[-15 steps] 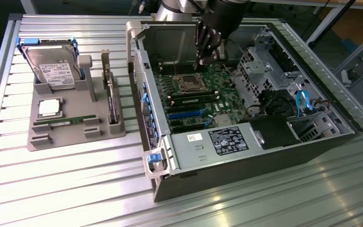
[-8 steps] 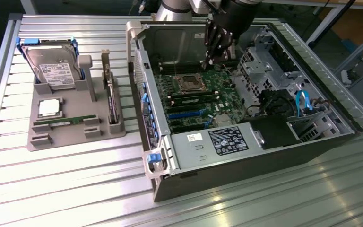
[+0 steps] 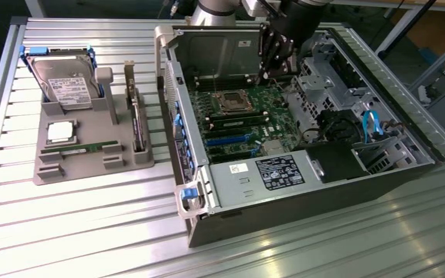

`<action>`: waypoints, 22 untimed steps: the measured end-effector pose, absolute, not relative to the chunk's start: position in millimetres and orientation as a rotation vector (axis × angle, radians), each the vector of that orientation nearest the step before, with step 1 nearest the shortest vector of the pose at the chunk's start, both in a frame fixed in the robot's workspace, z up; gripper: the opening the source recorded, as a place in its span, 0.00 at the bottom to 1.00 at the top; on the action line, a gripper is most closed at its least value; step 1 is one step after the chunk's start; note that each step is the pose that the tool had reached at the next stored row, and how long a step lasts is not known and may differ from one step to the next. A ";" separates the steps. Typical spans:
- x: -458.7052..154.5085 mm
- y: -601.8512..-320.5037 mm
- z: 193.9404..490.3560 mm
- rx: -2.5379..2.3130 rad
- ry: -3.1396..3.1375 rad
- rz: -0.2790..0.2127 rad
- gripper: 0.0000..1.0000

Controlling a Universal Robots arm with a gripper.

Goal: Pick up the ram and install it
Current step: 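Press down the ram until it locks into place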

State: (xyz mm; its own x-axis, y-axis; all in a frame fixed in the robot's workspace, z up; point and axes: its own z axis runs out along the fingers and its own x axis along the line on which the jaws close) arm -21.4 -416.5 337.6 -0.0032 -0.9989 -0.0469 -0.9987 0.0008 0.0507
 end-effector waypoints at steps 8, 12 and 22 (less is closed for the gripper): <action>-21.1 -416.5 337.8 2.216 -2.221 -0.108 0.10; -21.1 -416.5 337.8 2.216 -2.221 -0.108 0.10; -21.1 -416.5 337.6 2.143 -2.294 -0.108 0.10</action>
